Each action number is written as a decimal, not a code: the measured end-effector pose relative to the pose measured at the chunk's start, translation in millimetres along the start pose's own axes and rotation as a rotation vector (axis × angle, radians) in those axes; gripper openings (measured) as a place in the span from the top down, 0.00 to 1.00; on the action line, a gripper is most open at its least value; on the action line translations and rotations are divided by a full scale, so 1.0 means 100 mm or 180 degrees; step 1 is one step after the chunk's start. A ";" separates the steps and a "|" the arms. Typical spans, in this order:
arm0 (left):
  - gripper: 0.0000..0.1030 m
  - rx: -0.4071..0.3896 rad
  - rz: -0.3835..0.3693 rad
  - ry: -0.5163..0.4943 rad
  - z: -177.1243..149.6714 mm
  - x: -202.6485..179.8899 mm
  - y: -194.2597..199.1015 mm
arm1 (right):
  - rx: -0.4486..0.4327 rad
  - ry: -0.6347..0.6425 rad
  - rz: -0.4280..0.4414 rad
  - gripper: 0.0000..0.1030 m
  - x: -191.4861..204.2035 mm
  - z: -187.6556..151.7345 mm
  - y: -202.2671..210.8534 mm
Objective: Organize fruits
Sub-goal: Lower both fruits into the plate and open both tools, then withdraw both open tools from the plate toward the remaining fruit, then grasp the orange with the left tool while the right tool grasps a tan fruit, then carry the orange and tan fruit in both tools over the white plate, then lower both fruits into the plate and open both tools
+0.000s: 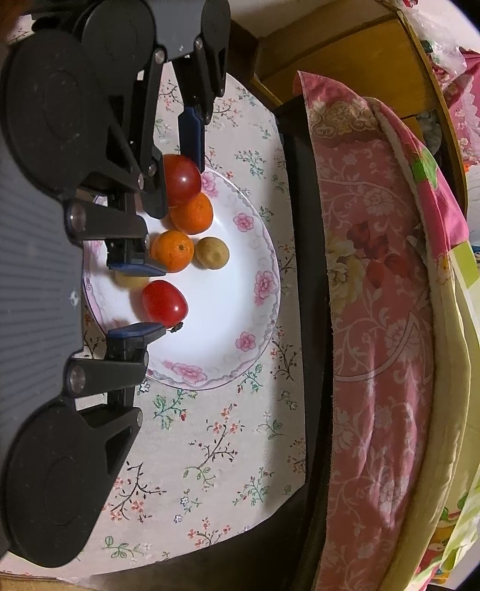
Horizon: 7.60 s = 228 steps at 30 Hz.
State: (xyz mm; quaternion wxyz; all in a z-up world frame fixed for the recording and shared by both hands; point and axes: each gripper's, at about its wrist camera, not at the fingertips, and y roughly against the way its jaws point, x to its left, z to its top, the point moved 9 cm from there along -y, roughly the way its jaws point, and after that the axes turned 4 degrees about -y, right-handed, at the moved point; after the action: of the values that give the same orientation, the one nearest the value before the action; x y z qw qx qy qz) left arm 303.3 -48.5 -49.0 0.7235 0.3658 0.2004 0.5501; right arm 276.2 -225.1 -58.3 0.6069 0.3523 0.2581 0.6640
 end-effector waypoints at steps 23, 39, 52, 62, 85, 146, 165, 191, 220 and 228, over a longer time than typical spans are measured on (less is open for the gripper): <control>0.40 -0.0018 0.0120 -0.0213 -0.17 0.00 0.44 | -0.0174 -0.0067 -0.0018 0.71 -0.03 0.03 0.32; 0.37 0.0226 -0.0130 -0.0400 -0.72 -0.13 0.73 | 0.0181 0.0524 0.0107 0.71 0.51 -0.77 0.56; 0.33 0.0317 -0.0324 -0.0429 -0.86 -0.15 0.63 | 0.0346 0.0831 0.0212 0.71 0.57 -0.86 0.28; 0.32 0.0344 -0.0385 -0.0442 -0.90 -0.13 0.56 | 0.0348 0.1013 0.0241 0.71 0.65 -0.85 0.09; 0.61 0.0239 -0.0402 -0.0419 -0.75 -0.18 0.22 | 0.0460 0.0733 0.0309 0.75 0.45 -0.93 0.20; 0.62 0.0396 -0.0622 -0.0468 -1.31 -0.54 0.77 | 0.0628 0.0883 0.0242 0.75 0.60 -1.40 0.59; 0.63 0.0181 -0.0511 -0.0281 -0.86 -0.38 0.81 | 0.0342 0.0760 0.0207 0.75 0.67 -0.98 0.71; 0.64 -0.0141 -0.0192 -0.0254 -0.02 -0.08 0.33 | 0.0052 0.0173 0.0082 0.75 0.28 -0.12 0.33; 0.64 -0.0197 -0.0140 -0.0199 0.25 -0.01 -0.11 | -0.0012 -0.0121 0.0176 0.74 -0.09 0.19 -0.17; 0.62 -0.0189 -0.0078 -0.0222 0.27 0.02 -0.11 | -0.0026 -0.0167 0.0201 0.74 -0.09 0.20 -0.19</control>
State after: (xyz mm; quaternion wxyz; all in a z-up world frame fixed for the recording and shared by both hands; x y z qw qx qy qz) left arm 329.5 -55.9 -39.6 0.7473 0.3606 0.1631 0.5337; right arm 303.9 -233.5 -61.8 0.5937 0.3751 0.2281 0.6744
